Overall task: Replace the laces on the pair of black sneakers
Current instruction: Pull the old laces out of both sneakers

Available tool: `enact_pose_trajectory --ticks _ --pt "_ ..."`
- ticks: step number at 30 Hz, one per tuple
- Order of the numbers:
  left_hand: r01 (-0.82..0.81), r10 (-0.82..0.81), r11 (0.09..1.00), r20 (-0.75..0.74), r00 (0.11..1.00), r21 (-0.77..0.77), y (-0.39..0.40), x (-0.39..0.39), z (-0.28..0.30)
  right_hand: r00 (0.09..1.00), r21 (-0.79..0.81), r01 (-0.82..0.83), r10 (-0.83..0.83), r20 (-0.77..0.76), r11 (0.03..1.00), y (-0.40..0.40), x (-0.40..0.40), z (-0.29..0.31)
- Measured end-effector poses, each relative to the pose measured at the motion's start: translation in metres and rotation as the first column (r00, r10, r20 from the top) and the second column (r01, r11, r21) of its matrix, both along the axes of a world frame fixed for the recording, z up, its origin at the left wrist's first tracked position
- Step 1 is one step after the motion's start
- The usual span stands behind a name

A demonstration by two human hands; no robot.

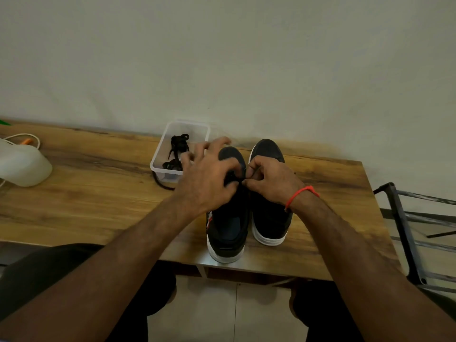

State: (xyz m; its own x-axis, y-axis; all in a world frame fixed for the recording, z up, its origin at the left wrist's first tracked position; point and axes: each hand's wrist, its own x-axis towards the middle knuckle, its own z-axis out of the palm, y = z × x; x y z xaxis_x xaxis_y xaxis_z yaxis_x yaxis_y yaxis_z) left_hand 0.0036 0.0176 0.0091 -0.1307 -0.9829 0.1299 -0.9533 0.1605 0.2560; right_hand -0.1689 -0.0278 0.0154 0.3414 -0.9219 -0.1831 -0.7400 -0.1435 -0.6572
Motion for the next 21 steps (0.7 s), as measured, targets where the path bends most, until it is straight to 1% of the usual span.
enact_pose_trajectory --ticks 2,4,6,8,10,11,12,14,16,18,19,21 --pt "0.028 -0.029 1.0 0.07 0.997 0.007 0.003 -0.006 -0.004 1.0 0.002 -0.004 0.004 0.005 1.0 0.0 0.0 0.0" --pt "-0.002 0.001 1.0 0.073 0.997 0.025 0.003 -0.005 -0.004 1.0 0.007 -0.001 0.001 0.008 1.0 0.0 0.001 0.0" --pt "-0.001 -0.003 0.998 0.078 0.997 0.058 0.001 -0.004 -0.002 1.0 0.014 0.004 -0.004 0.005 1.0 0.0 0.002 0.001" --pt "0.005 -0.014 0.997 0.13 0.991 0.071 0.0 -0.003 0.001 1.0 0.021 0.002 -0.002 0.002 1.0 0.0 0.002 0.001" --pt "-0.049 0.044 0.998 0.2 0.979 0.025 -0.001 0.002 0.004 1.0 0.021 0.002 -0.001 -0.009 1.0 0.0 0.001 0.001" --pt "-0.11 0.112 0.994 0.21 0.971 -0.022 -0.003 0.007 0.007 1.0 0.018 -0.001 0.001 -0.019 1.0 0.0 0.0 0.002" --pt "-0.185 0.197 0.98 0.195 0.961 -0.078 -0.006 0.015 0.011 1.0 0.015 -0.005 0.005 -0.027 1.0 0.001 0.0 0.002" --pt "-0.326 0.341 0.934 0.093 0.935 -0.147 -0.012 0.034 0.019 0.999 0.011 -0.013 0.013 -0.035 1.0 0.001 -0.001 0.003" --pt "-0.399 0.405 0.909 0.024 0.914 -0.118 -0.015 0.047 0.022 0.999 0.017 -0.013 0.013 -0.033 1.0 0.002 0.0 0.003" --pt "-0.377 0.378 0.926 0.007 0.926 -0.024 -0.012 0.046 0.022 0.999 0.021 -0.008 0.009 -0.032 1.0 0.003 0.0 0.002" --pt "-0.335 0.335 0.942 0.006 0.942 0.019 -0.009 0.04 0.02 0.999 0.02 -0.01 0.01 -0.033 1.0 0.002 0.001 0.002" --pt "-0.24 0.241 0.969 0.003 0.971 0.054 -0.003 0.026 0.016 0.999 0.021 -0.022 0.023 -0.045 1.0 0.002 0.001 0.002"
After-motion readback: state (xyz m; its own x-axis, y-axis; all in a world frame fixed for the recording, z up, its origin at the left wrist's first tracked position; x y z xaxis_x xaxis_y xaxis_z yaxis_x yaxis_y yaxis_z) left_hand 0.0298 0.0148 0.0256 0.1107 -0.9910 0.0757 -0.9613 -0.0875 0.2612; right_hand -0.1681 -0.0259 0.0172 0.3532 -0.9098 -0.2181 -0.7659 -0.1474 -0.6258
